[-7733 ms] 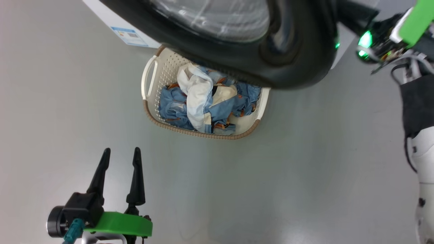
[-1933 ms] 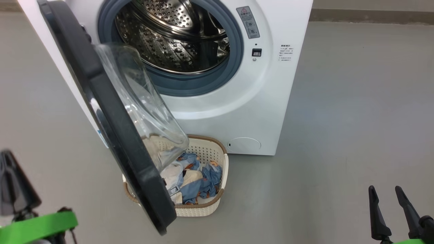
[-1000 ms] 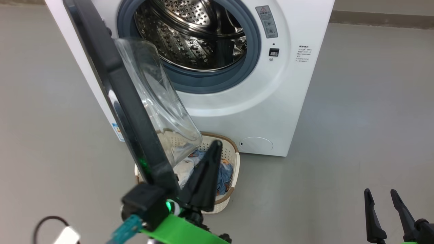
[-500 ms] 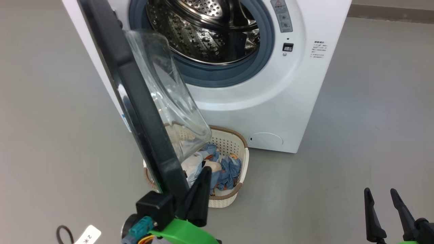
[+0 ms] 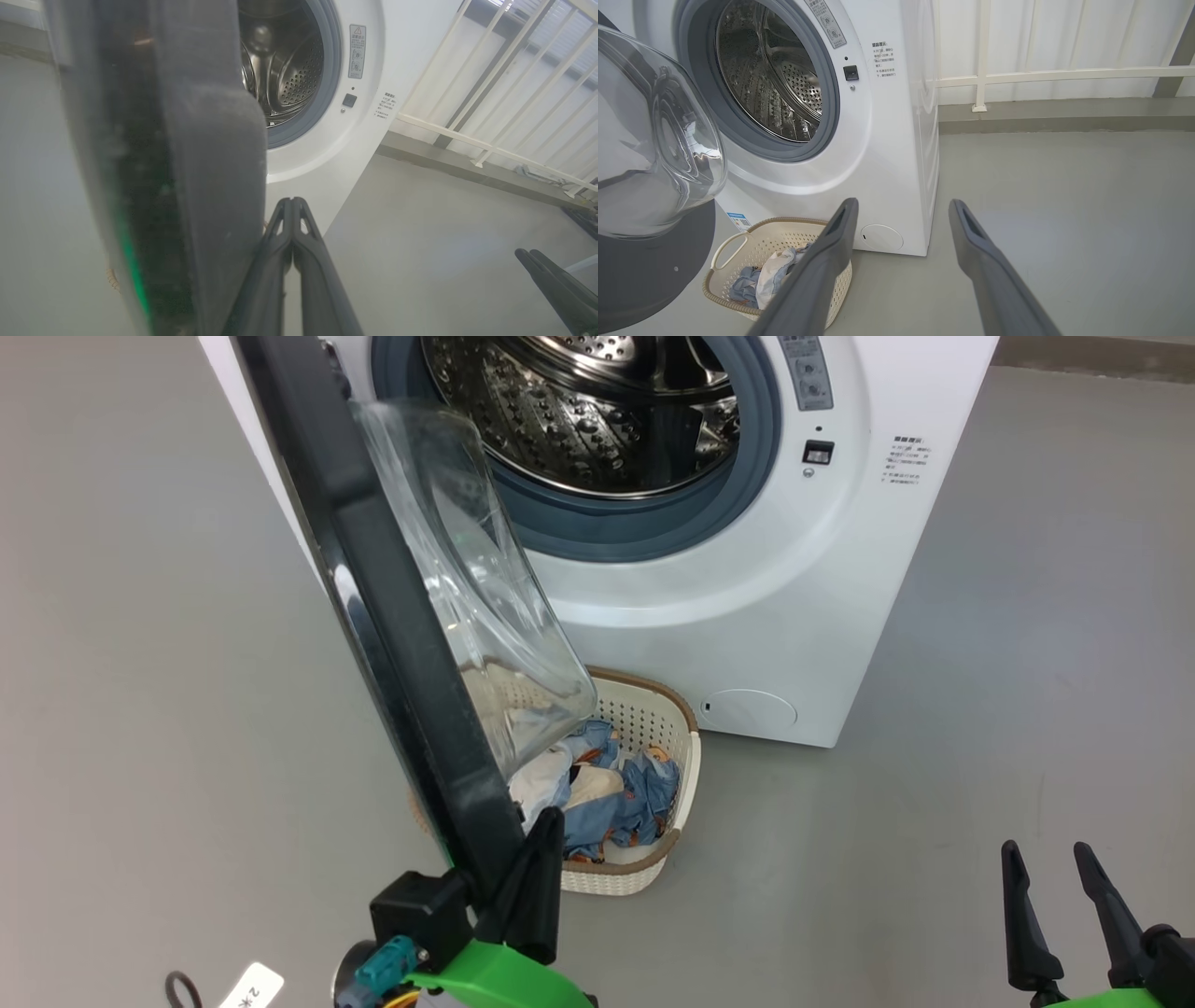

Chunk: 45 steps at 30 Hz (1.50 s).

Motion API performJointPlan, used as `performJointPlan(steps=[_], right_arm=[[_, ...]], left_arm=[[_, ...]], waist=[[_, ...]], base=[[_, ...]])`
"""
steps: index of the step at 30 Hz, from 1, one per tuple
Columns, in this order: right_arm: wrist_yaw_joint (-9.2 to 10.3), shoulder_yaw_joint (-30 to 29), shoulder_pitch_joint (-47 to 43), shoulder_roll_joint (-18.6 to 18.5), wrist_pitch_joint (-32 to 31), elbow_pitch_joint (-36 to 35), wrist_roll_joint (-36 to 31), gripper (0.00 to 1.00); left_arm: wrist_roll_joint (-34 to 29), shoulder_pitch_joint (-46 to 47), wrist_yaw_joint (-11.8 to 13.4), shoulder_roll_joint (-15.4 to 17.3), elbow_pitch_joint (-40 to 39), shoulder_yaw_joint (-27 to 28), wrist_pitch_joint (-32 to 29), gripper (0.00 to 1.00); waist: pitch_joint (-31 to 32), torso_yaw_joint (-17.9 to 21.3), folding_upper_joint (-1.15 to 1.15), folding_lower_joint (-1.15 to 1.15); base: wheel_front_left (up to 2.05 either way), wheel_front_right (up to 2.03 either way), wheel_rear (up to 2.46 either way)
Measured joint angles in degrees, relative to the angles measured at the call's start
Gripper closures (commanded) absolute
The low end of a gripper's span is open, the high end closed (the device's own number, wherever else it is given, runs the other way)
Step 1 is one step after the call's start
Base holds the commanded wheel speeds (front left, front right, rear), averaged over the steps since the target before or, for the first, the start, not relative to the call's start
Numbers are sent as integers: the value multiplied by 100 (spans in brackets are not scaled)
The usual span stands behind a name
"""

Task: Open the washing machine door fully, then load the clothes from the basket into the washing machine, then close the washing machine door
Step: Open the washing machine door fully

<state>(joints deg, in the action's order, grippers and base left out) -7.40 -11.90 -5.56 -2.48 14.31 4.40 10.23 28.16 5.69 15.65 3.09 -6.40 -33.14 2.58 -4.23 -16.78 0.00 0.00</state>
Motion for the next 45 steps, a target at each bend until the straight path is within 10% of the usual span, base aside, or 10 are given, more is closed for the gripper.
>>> performJointPlan(steps=[25, 45], right_arm=[[0, 32, 9, -62, 0, 23, 42, 0], [0, 172, 4, -216, 1, 8, 43, 0]], left_arm=[[32, 22, 285, -4, 223, 56, 267, 100], [530, 234, 538, 71, 1129, 1456, 1057, 100]], waist=[[-149, -660, 0, 0], [-202, -1171, 0, 0]], base=[[0, 0, 0], [0, 0, 0]])
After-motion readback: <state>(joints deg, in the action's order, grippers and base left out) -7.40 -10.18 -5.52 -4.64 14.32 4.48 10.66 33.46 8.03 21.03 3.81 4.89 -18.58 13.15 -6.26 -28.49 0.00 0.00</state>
